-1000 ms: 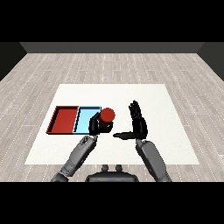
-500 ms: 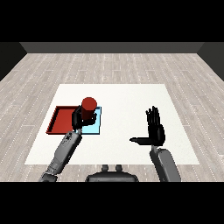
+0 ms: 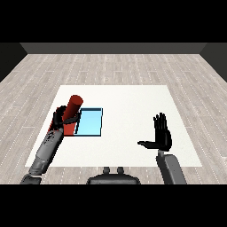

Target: Pick the red can and put it in the red box

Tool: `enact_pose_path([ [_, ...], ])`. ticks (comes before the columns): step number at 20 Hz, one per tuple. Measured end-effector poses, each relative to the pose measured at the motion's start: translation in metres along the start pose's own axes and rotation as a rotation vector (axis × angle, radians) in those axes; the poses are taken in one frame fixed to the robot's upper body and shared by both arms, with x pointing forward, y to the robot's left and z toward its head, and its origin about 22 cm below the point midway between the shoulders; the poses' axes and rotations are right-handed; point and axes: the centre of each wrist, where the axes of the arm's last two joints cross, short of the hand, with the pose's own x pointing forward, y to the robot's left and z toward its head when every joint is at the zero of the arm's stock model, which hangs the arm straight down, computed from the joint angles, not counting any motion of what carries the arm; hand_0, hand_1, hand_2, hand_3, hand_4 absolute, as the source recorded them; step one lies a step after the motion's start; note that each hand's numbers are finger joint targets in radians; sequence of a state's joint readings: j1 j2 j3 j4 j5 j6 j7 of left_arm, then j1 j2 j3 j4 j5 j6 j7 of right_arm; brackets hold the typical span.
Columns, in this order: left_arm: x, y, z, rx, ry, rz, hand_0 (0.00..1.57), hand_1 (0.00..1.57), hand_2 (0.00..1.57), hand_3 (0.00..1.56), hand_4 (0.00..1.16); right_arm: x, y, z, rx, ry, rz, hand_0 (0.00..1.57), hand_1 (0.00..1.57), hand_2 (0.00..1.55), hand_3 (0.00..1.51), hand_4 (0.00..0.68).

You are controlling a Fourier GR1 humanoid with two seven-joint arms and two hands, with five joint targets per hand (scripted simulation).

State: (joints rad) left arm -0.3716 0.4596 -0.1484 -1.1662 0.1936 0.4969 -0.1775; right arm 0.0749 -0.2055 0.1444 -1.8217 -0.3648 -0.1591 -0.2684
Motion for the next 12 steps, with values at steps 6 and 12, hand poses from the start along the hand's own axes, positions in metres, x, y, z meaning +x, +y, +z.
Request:
enact_pose_path([
  [6,-0.05,0.042,-0.016,0.023,0.227,-0.219,1.57,1.57,1.53,1.42,1.0,-0.009,-0.005,-0.005,-0.027,0.01,0.017,0.0,0.0,0.0,0.0,0.0],
  [12,-0.088,0.059,-0.017,0.031,0.462,-0.405,0.0,0.0,0.0,0.0,0.72,-0.021,-0.007,-0.012,-0.031,0.013,0.029,0.0,0.0,0.0,0.0,0.0],
])
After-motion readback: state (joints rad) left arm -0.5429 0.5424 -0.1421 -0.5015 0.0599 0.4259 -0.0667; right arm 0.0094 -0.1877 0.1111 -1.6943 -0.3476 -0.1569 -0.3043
